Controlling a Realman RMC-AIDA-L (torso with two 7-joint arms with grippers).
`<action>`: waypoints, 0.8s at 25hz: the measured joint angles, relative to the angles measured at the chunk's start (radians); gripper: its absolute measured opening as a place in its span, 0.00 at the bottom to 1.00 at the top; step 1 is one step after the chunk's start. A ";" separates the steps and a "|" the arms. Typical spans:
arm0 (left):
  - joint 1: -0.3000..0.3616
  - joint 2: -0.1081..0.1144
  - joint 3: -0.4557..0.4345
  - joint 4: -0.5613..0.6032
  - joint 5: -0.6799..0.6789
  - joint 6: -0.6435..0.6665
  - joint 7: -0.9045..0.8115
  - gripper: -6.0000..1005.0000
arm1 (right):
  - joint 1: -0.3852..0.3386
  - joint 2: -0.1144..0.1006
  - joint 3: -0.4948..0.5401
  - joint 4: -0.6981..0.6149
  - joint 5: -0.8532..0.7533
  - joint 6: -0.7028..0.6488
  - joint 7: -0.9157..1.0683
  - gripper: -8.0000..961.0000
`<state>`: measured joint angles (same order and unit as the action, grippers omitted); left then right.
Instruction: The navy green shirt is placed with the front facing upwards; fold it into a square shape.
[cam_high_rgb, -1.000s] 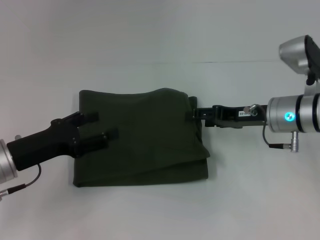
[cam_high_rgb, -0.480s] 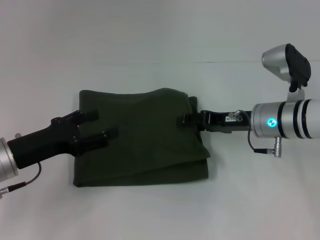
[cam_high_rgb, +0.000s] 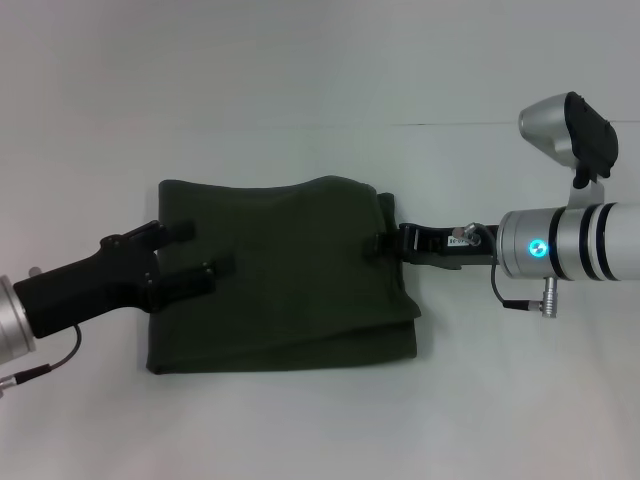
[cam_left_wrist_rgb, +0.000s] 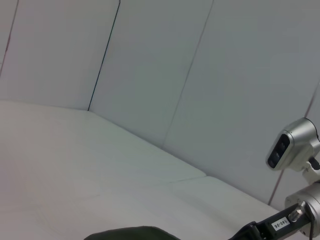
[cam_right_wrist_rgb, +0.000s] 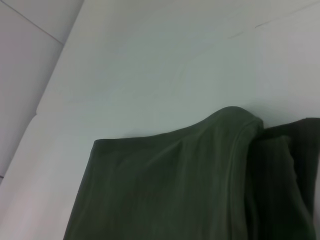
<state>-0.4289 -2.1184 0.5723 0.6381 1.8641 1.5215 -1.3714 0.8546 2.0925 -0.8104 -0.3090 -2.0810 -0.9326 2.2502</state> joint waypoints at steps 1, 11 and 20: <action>0.001 0.000 -0.001 0.000 0.000 0.000 0.000 0.90 | 0.000 0.000 0.002 0.000 0.001 -0.001 -0.002 0.51; 0.003 -0.001 -0.003 -0.002 0.000 -0.014 -0.001 0.90 | -0.019 -0.001 0.006 -0.004 0.092 -0.068 -0.091 0.19; 0.000 0.000 -0.005 -0.003 0.000 -0.013 -0.026 0.90 | -0.055 -0.005 0.009 -0.056 0.149 -0.172 -0.133 0.06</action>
<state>-0.4288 -2.1184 0.5677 0.6351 1.8636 1.5081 -1.3971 0.7993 2.0874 -0.8015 -0.3655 -1.9324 -1.1044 2.1170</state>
